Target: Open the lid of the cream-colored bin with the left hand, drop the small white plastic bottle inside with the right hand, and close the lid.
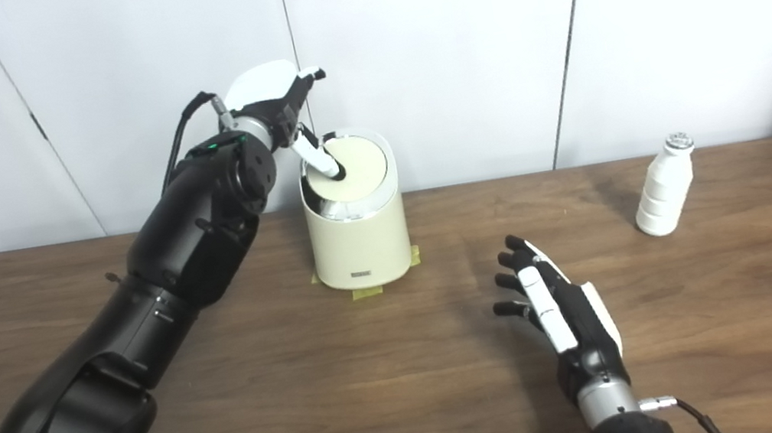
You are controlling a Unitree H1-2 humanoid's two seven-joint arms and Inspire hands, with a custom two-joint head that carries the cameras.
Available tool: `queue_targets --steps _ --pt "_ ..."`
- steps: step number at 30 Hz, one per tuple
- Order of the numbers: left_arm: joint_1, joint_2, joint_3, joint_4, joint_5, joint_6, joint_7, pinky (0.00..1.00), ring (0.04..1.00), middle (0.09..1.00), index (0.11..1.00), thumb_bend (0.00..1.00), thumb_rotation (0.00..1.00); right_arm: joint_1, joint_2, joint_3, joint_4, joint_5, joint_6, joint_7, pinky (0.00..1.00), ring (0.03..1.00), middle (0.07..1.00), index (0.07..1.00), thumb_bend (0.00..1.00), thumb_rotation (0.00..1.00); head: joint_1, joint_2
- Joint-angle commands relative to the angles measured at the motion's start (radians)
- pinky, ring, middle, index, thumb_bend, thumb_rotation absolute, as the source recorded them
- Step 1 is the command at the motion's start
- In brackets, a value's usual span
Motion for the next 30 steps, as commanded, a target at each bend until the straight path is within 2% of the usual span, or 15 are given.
queue_targets --steps 1,5,11,16,21,22,25,28,30 --pt "-0.06 0.016 -0.031 -0.013 0.04 -0.036 0.01 0.9 0.926 0.944 0.975 0.97 0.02 -0.031 0.005 -0.003 -0.031 0.002 -0.016 -0.004 0.67 0.828 0.87 0.881 0.5 0.9 -0.001 0.001" --pt "-0.053 0.02 -0.088 -0.007 0.078 -0.071 0.006 0.99 0.964 0.961 0.979 0.99 0.04 -0.031 0.009 -0.003 -0.036 -0.002 -0.013 -0.006 0.68 0.829 0.87 0.882 0.5 0.9 -0.006 0.003" --pt "-0.039 0.019 -0.137 -0.001 0.131 -0.089 -0.001 1.0 0.958 0.945 0.967 1.0 0.07 -0.032 0.006 0.003 -0.035 -0.02 -0.023 -0.011 0.66 0.818 0.867 0.879 0.5 0.91 -0.012 0.002" --pt "-0.032 0.026 -0.141 -0.003 0.14 -0.1 -0.013 1.0 0.959 0.944 0.965 1.0 0.08 -0.032 0.006 0.005 -0.04 -0.03 -0.019 -0.009 0.66 0.821 0.869 0.882 0.51 0.92 -0.016 0.006" --pt "-0.036 0.041 -0.098 -0.048 0.118 -0.081 -0.037 1.0 0.957 0.948 0.963 0.99 0.07 -0.035 0.002 0.009 -0.042 -0.048 -0.015 -0.01 0.65 0.816 0.868 0.883 0.5 0.93 -0.022 0.007" --pt "-0.037 0.042 -0.073 -0.065 0.095 -0.072 -0.051 1.0 0.959 0.951 0.964 0.99 0.07 -0.035 0.001 0.008 -0.044 -0.047 -0.015 -0.008 0.65 0.816 0.868 0.883 0.5 0.94 -0.023 0.008" --pt "-0.045 0.048 -0.021 -0.101 0.054 -0.056 -0.079 0.88 0.944 0.95 0.955 0.96 0.04 -0.035 0.005 -0.002 -0.05 -0.033 -0.01 -0.006 0.66 0.819 0.871 0.882 0.5 0.92 -0.023 0.007" --pt "-0.064 0.055 0.036 -0.135 0.003 -0.018 -0.129 0.93 0.978 0.98 0.944 0.93 0.02 -0.034 0.004 -0.008 -0.053 -0.026 -0.009 -0.003 0.69 0.832 0.877 0.889 0.5 0.92 -0.022 0.009" --pt "-0.078 0.064 0.071 -0.165 -0.033 0.005 -0.167 0.83 0.933 0.942 0.903 0.93 0.02 -0.035 0.001 -0.01 -0.052 -0.023 -0.009 -0.001 0.69 0.832 0.874 0.888 0.49 0.92 -0.022 0.011"
